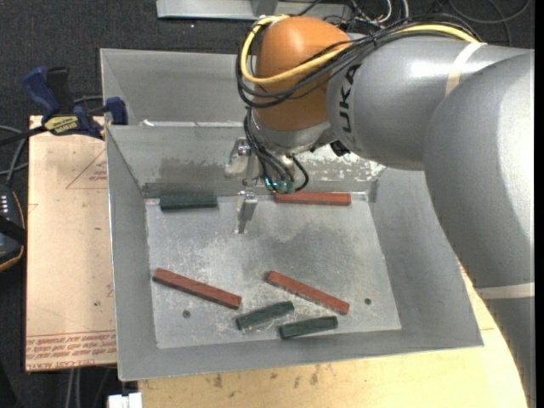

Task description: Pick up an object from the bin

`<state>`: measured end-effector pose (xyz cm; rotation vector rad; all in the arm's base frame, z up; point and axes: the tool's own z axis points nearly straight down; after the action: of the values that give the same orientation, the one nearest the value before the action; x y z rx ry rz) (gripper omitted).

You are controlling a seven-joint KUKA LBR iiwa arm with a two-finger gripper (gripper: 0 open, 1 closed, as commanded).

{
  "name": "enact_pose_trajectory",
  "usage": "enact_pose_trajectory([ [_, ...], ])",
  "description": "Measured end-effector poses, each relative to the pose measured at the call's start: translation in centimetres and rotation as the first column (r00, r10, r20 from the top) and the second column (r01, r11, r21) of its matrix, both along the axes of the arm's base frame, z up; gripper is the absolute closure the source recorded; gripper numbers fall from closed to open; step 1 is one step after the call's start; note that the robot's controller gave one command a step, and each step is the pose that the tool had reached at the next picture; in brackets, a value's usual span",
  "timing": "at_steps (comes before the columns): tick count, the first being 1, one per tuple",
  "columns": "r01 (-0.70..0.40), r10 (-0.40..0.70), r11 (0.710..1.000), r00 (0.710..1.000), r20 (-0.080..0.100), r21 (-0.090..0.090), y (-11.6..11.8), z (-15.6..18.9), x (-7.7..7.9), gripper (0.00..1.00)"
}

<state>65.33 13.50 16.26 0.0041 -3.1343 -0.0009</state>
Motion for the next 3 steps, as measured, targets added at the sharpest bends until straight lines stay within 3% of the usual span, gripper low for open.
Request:
enact_pose_trajectory([
  [1, 0.002, -0.002, 1.0, 1.0, 0.008, 0.001, 0.0, 0.5, 0.2, 0.0],
  [2, 0.011, -0.011, 1.0, 1.0, 0.01, 0.001, 5.3, -5.5, -4.0, 0.0],
  [3, -0.015, 0.015, 1.0, 1.0, 0.011, 0.007, 5.4, -9.0, -3.1, 0.0],
])
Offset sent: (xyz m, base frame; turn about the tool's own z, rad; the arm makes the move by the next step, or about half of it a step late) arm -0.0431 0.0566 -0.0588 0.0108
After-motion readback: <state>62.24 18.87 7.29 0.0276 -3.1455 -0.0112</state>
